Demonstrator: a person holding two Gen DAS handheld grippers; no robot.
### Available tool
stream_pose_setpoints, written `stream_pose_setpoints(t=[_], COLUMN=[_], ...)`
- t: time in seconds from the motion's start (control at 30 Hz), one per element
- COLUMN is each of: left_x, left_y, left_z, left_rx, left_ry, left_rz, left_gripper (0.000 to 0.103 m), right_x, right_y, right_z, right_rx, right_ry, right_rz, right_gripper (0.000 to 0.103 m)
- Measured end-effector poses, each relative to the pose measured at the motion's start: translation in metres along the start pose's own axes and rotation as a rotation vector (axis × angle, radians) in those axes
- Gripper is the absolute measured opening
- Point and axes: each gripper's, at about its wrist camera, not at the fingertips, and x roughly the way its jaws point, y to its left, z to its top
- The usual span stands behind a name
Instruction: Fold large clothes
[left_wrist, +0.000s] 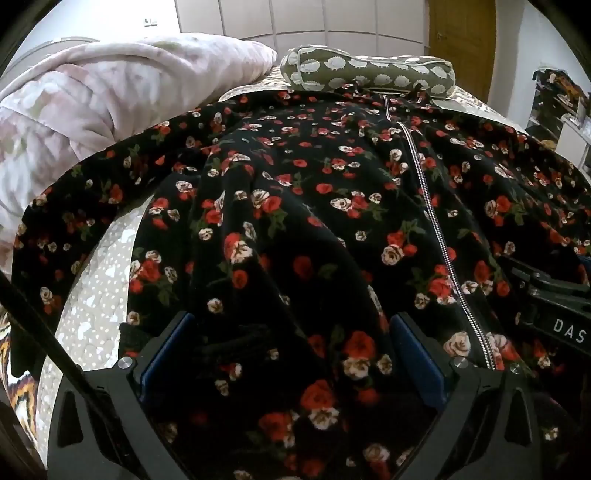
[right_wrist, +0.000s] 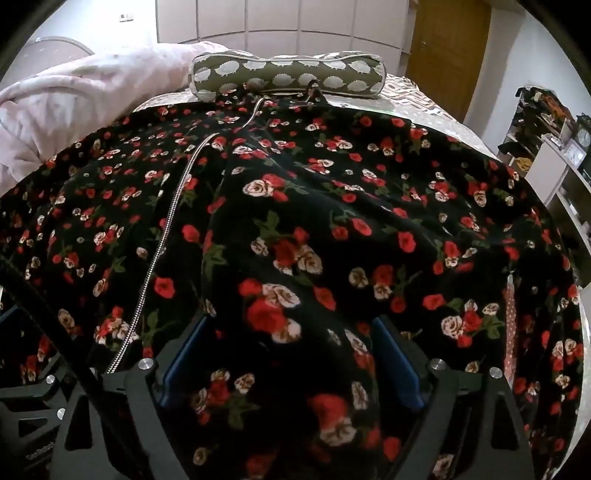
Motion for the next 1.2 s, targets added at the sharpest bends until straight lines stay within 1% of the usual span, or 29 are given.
stream_pose_setpoints(t=[0.03, 0.43, 0.83, 1.2], left_x=[0.0004, 0.0022, -0.0021, -0.0015], left_y=[-0.001, -0.0075, -0.0032, -0.0049], left_z=[-0.0002, 0.002, 0.0001, 0.0001], left_rx=[0.003, 0.013, -0.002, 0.008], left_ry=[0.002, 0.021, 0.003, 0.01], left_rz=[0.005, 0.035, 0.012, 0.028], left_gripper=[0.103, 0.103, 0.103, 0.103], right_x=[0.0005, 0.0012, 0.0015, 0.0049], right_y=[0.0024, 0.0031, 0.0022, 0.0044], right_z=[0.0, 0.0006, 0.0003, 0.0024], right_rx=[-0.031, -0.029, -0.029, -0.03], right_ry=[0.007, 0.012, 0.013, 0.017], right_rz=[-0.046, -0.04, -0.039, -0.037], right_gripper=[0.091, 0.092, 0.093, 0.094])
